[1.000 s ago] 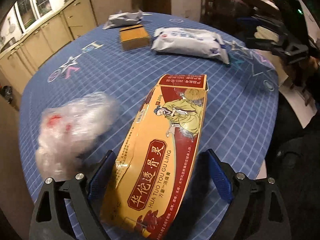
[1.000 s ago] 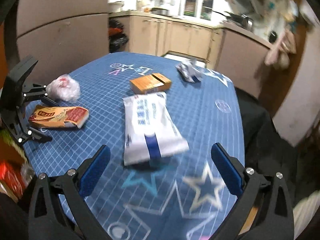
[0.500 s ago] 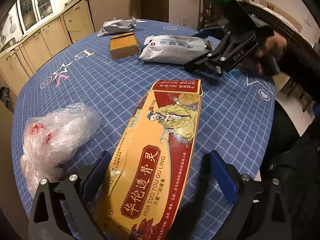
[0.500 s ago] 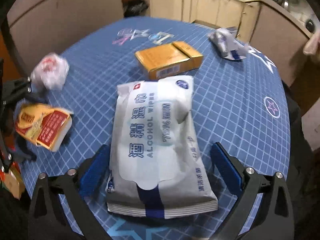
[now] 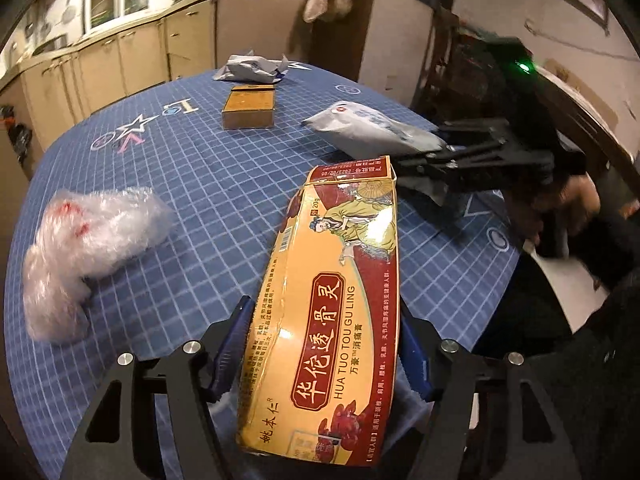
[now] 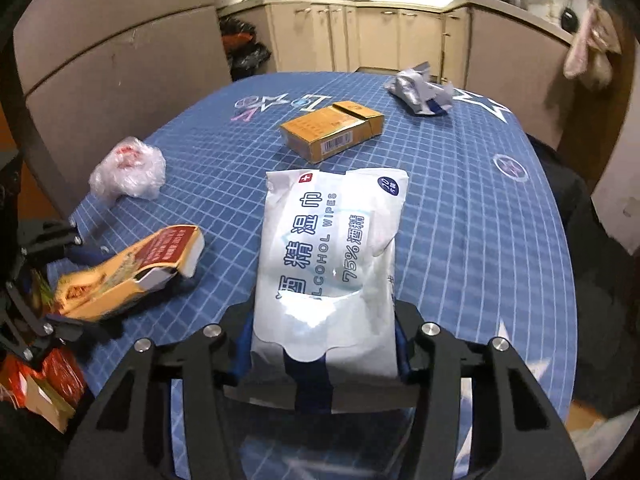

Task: Collect trash
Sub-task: 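Grasp the yellow-red medicine box with the left gripper while the right grasps the white alcohol wipes pack, then carry both items over the white bucket and open both grippers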

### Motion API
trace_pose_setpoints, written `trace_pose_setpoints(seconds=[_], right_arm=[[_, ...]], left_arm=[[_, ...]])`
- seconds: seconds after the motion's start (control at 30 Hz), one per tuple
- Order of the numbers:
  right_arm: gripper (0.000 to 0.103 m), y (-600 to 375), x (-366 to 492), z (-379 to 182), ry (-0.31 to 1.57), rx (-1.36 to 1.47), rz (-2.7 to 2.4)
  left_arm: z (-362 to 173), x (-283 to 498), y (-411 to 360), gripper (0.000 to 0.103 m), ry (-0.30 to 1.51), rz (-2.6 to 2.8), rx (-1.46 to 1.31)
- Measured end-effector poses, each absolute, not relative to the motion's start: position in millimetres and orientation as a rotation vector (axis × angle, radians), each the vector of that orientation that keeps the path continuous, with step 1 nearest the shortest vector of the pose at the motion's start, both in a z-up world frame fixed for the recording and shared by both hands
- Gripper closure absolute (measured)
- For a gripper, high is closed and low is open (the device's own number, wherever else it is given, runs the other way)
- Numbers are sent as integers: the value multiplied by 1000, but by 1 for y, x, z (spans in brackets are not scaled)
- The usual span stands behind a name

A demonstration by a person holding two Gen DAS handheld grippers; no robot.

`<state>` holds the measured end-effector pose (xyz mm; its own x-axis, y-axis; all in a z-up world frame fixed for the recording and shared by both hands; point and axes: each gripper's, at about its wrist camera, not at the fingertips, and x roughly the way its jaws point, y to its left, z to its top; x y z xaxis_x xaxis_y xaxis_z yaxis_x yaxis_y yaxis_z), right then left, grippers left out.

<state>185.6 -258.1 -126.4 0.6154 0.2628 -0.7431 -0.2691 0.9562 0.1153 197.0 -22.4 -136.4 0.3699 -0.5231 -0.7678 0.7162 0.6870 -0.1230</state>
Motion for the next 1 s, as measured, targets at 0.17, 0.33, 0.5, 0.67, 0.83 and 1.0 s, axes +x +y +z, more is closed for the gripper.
trace_pose_setpoints(seconds=[0.17, 0.33, 0.5, 0.67, 0.83, 1.0], right_arm=[[53, -267, 163, -118, 816, 44, 260], [53, -271, 139, -113, 793, 52, 209], [53, -271, 127, -117, 798, 49, 180], [53, -272, 117, -113, 776, 45, 155], [53, -288, 102, -93, 718, 63, 111], [53, -311, 84, -78, 679, 81, 49]], left_arm=[[-132, 187, -27, 35, 877, -711, 214], [-123, 181, -37, 35, 846, -583, 211], [-112, 184, -40, 35, 820, -456, 177], [-97, 187, -50, 35, 775, -377, 200], [-83, 185, -69, 35, 715, -335, 255], [-64, 178, -100, 35, 648, -360, 301]])
